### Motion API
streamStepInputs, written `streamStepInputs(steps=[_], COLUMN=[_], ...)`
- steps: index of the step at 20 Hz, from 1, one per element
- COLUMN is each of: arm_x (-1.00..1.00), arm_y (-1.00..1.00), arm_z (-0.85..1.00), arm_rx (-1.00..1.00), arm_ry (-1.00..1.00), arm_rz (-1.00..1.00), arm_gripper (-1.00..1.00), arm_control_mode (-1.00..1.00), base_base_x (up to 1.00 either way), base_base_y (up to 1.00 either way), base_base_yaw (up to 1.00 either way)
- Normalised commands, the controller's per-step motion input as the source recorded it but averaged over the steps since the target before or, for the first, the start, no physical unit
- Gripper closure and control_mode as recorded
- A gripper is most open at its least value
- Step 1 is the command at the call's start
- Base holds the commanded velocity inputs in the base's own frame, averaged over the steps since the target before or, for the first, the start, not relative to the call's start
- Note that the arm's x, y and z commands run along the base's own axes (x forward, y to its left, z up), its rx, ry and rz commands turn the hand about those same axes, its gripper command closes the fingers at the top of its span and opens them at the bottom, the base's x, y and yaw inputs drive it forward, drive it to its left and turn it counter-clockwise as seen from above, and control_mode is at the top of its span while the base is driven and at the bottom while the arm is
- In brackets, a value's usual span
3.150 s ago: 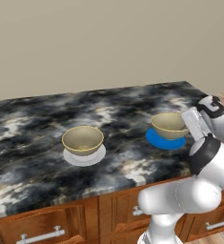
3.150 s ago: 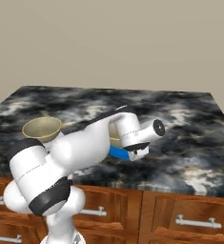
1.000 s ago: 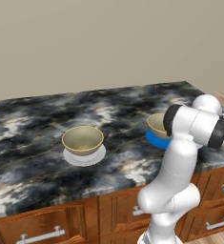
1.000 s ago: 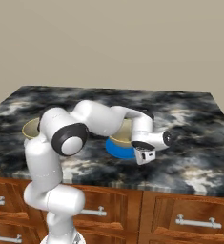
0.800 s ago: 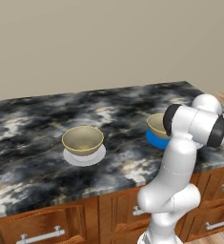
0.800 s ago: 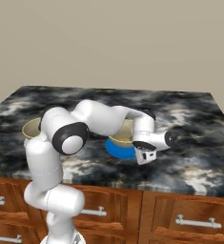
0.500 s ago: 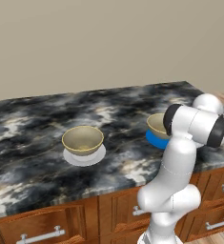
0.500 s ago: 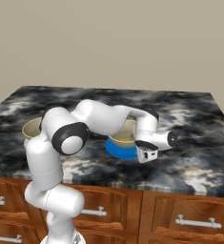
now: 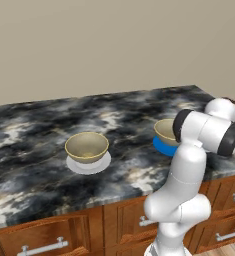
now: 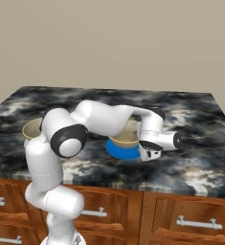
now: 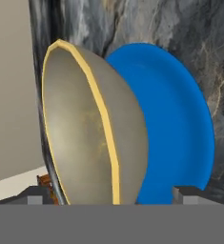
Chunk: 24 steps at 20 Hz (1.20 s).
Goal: Move the bowls from the cabinet to the plates on the dining table.
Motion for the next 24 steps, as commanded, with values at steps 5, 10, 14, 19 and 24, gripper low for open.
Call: streamStepInputs(steps=[5,10,14,19,24], arm_x=[-0.11,-0.21,-0.37,-0.54,-0.55], arm_y=[-0.17,-0.09,0.07,0.10,0.00], arm_z=[0.32,0.34,0.39,0.35,0.30], arm_rx=[0.07,0.05,0.01,-0.03,0.00], arm_ry=[-0.01,-0.03,-0.01,-0.02,0.00], arm_rz=[0.01,0.02,0.01,0.00,0.00], arm_gripper=[-1.00,-1.00,-1.00,-1.00,-1.00], arm_control_mode=[-1.00,-1.00,-1.00,-1.00,-1.00], base_base_x=[0.00,0.00,0.00,0.00,0.00], base_base_y=[0.00,0.00,0.00,0.00,0.00], base_base_yaw=[0.00,0.00,0.00,0.00,0.00])
